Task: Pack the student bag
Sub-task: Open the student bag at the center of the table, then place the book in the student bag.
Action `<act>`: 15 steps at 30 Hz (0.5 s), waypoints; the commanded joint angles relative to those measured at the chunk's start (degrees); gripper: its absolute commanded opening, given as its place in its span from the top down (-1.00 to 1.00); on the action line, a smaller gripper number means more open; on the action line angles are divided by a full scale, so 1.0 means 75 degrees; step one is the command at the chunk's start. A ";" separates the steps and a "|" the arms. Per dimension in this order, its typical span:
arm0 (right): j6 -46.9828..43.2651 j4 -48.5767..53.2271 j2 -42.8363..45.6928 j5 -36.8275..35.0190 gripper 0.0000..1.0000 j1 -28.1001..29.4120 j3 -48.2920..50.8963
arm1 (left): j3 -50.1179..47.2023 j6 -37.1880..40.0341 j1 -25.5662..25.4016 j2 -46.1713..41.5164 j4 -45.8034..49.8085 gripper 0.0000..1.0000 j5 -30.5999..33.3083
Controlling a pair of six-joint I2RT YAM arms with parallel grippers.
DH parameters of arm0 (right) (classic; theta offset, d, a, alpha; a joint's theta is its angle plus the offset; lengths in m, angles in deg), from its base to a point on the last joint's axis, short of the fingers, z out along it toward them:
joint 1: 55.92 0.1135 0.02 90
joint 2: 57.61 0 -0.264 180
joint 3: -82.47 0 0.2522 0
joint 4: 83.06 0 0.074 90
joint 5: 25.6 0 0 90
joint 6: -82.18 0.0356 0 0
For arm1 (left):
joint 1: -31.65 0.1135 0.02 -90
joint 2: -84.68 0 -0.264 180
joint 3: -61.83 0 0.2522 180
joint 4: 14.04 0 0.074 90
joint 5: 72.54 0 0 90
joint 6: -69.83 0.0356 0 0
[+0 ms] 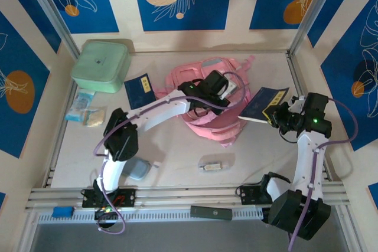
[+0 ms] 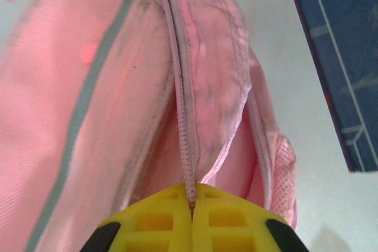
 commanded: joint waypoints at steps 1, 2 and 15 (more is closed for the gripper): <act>-0.0209 0.0522 0.0174 -0.0059 1.00 0.0424 -0.0374 | 0.0217 -0.0362 0.0310 -0.0741 0.0147 1.00 0.0778; -0.0183 0.0580 0.0168 -0.0153 1.00 0.0634 -0.0381 | 0.0256 -0.0426 0.0363 -0.0876 0.0046 1.00 0.0764; 0.1798 -0.3809 -0.1235 0.0800 1.00 0.3655 0.0966 | 0.0094 -0.0596 0.0413 -0.1792 -0.1115 1.00 0.0636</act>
